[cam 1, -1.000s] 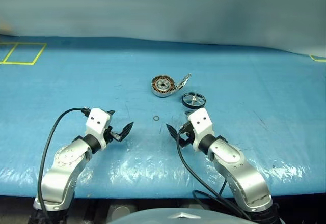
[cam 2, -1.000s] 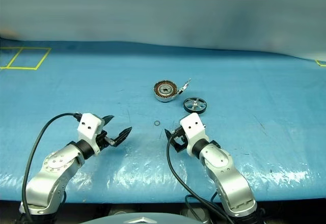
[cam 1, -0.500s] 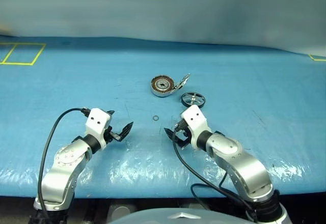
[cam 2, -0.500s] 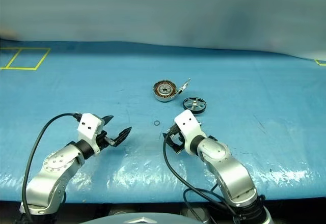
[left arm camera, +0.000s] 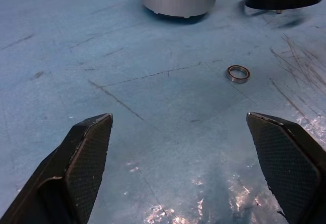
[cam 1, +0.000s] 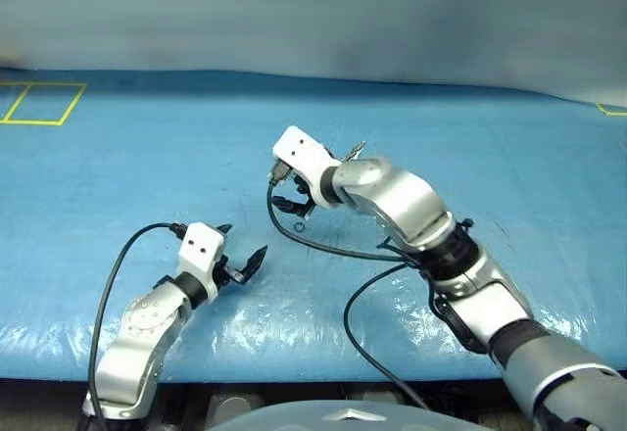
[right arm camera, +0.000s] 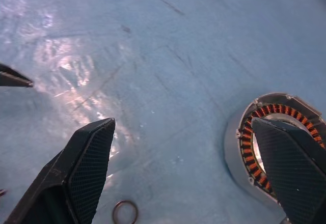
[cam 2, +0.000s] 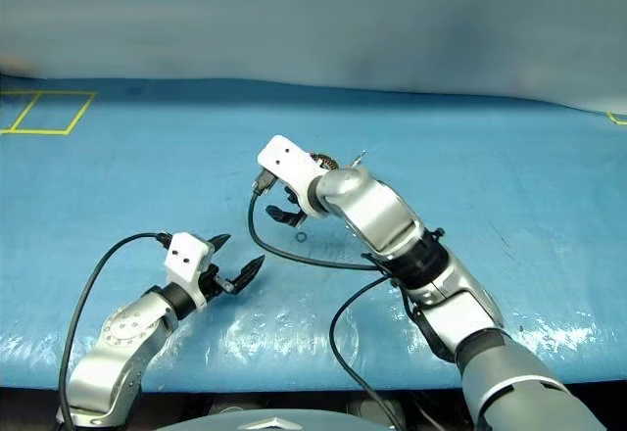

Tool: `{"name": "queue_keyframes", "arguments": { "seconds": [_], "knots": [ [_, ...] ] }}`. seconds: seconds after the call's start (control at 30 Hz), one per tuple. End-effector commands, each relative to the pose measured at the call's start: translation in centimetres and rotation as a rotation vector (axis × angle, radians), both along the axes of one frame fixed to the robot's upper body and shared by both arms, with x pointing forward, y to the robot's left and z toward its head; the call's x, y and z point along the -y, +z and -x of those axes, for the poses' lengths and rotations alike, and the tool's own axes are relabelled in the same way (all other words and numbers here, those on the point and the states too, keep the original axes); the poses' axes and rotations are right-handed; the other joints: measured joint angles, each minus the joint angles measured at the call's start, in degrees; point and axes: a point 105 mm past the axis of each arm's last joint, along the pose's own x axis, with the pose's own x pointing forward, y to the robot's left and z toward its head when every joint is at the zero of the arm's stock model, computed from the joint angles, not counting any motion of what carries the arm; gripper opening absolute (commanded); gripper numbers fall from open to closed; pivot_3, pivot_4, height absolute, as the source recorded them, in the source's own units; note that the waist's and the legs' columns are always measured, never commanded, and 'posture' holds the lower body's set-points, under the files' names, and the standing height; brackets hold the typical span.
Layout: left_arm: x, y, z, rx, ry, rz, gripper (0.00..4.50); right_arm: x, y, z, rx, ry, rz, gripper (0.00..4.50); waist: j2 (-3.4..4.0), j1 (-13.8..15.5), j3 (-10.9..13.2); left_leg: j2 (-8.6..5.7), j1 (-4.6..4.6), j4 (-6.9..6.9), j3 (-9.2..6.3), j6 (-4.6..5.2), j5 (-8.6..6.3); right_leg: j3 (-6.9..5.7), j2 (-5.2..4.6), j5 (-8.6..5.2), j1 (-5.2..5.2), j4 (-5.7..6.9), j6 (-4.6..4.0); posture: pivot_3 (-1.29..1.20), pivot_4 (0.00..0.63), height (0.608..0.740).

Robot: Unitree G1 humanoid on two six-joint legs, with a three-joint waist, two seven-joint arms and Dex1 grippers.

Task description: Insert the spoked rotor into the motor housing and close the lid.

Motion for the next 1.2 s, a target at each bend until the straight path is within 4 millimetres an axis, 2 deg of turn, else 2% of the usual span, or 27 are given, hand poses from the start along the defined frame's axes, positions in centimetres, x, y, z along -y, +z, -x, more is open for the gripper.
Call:
{"name": "queue_keyframes", "arguments": {
  "seconds": [0.03, 0.2, 0.33, 0.67, 0.77, 0.93, 0.97, 1.07, 1.2],
  "knots": [
    [0.1, 0.9, 0.2, 0.053, 0.018, 0.006, 4.47, 0.0, 0.3, -2.6, 0.091, -0.046, 0.062, 4.5, 0.03, -0.06, 0.02, 0.0, 0.0, 0.0, 0.0, 0.0, 0.0, 0.0, 0.0, 0.0, 0.0, 0.01, 0.0, 0.0, 0.15, 0.74],
    [0.1, 0.7, 0.5, 0.055, 0.038, 0.019, 4.47, 0.3, -0.6, -4.7, 0.092, -0.106, 0.113, 4.5, 0.11, -0.29, 0.07, 0.0, -0.05, -0.03, 0.01, 0.0, 0.0, 0.01, 0.0, 0.0, -0.09, 0.05, -0.01, 0.0, 0.15, 0.74],
    [0.2, 0.7, 0.4, 0.059, 0.046, 0.026, 4.47, 0.6, -1.2, -5.5, 0.059, -0.147, 0.123, 4.5, 0.16, -0.46, 0.1, 0.0, -0.08, -0.04, 0.01, 0.0, 0.0, 0.01, 0.0, 0.0, -0.16, 0.11, -0.01, 0.0, 0.15, 0.74],
    [0.1, 0.6, 0.2, 0.08, 0.08, 0.036, 4.47, 0.7, -4.0, -4.6, -0.148, -0.128, 0.171, 4.5, 0.26, -0.74, 0.16, -0.01, -0.06, 0.0, 0.02, -0.01, 0.01, 0.01, 0.01, -0.04, -0.24, 0.36, -0.07, 0.0, 0.15, 0.74],
    [0.0, 0.6, 0.2, 0.08, 0.088, 0.039, 4.5, 0.3, -4.6, -4.1, -0.189, -0.097, 0.186, 3.9, 0.26, -0.73, 0.15, -0.01, -0.03, 0.01, 0.02, -0.03, 0.02, 0.01, 0.02, -0.06, -0.26, 0.47, -0.1, 0.0, 0.15, 0.74],
    [-0.2, 0.6, 0.3, 0.086, 0.098, 0.039, 4.5, -0.2, -5.8, -3.3, -0.245, -0.064, 0.198, 2.3, 0.26, -1.17, 0.09, -0.01, 0.04, -0.01, 0.02, -0.04, 0.02, 0.01, 0.02, -0.1, -0.29, 0.57, -0.17, 0.0, 0.15, 0.74],
    [-0.3, 0.6, 0.3, 0.089, 0.102, 0.036, 4.5, -0.1, -6.1, -3.3, -0.253, -0.069, 0.2, 2.11, 0.25, -1.3, 0.06, 0.01, 0.13, -0.01, 0.02, -0.04, 0.02, 0.01, 0.03, -0.11, -0.22, 0.6, -0.19, 0.0, 0.15, 0.74],
    [-0.5, 0.6, 0.3, 0.096, 0.11, 0.024, 4.5, 0.0, -6.6, -3.3, -0.259, -0.074, 0.205, 2.07, 0.27, -1.34, 0.05, 0.02, 0.23, 0.01, 0.03, -0.06, 0.04, 0.01, 0.05, -0.17, -0.16, 0.68, -0.21, 0.0, 0.15, 0.74],
    [-1.4, 1.2, 0.3, 0.149, 0.159, 0.06, 4.5, -1.6, -5.9, -2.5, -0.129, 0.178, 0.25, 2.06, 0.18, -1.45, -0.01, 0.03, 0.45, 0.06, 0.03, -0.08, 0.06, 0.01, 0.06, -0.32, 0.08, 0.67, 0.01, 0.0, 0.15, 0.74]
  ]
}}
